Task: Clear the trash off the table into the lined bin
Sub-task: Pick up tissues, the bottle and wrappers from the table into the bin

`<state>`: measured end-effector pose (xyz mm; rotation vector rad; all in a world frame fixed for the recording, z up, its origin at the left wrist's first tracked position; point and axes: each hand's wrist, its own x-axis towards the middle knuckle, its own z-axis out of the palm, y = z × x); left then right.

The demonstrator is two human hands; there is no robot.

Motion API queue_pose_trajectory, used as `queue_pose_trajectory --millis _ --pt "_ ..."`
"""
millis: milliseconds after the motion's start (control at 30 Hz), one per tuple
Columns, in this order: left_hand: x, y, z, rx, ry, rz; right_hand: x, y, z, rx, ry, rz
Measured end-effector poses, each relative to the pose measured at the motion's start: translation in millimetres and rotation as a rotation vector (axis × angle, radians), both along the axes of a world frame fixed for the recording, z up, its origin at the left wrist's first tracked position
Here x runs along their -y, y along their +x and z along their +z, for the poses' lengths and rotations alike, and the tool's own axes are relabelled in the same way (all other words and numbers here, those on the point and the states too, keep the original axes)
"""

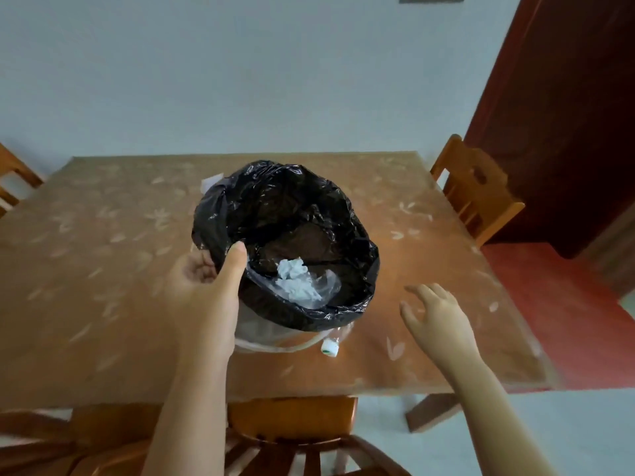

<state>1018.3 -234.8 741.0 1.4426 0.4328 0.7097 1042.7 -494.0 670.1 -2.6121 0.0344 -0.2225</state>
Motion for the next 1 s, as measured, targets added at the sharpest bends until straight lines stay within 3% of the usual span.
queue_pose_trajectory --millis 433,667,1000 --pt "-9.0 -14.0 -32.3 -0.091 0.029 0.467 -57.6 92.7 -83.3 -0.516 0.131 0.131" --pt "20.0 -16.9 -45.8 -0.198 0.129 0.761 -72.7 123.4 -109.8 -0.627 0.112 0.179" --pt "42.8 -18.5 -51.6 -0.2 0.186 0.861 -86.6 145.2 -130.5 -0.712 0.308 0.457"
